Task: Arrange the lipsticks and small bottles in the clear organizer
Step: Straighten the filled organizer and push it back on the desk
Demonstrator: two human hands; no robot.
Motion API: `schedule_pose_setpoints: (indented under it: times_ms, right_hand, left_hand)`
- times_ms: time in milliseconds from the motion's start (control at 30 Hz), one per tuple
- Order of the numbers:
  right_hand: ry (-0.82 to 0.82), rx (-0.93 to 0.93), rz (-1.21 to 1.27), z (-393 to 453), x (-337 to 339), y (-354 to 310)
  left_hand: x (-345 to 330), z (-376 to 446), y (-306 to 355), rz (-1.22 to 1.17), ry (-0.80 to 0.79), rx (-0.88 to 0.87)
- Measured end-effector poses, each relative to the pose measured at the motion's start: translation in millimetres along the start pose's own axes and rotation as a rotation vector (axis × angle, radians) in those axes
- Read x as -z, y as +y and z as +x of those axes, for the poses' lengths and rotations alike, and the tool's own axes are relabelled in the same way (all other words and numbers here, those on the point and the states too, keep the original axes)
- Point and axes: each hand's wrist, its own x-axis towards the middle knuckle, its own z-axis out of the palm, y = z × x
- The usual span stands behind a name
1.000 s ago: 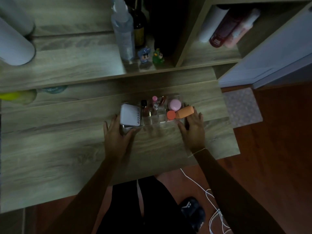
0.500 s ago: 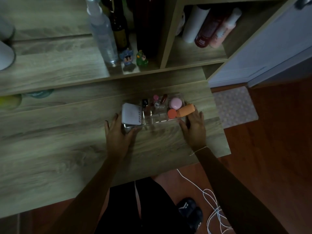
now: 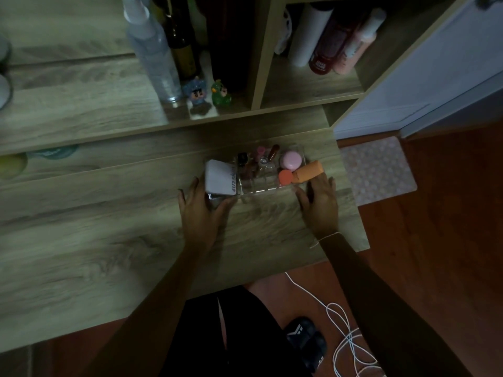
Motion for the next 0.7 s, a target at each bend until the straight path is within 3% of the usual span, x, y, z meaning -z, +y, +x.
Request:
schedule_pose_setpoints:
  times_ms: [700]
  right_hand:
    - [-0.001, -0.026, -0.015, 13.6, 8.0, 15.4]
  left_hand:
    - [-10.5, 5.1, 25.3, -0.036, 0.016, 0.0]
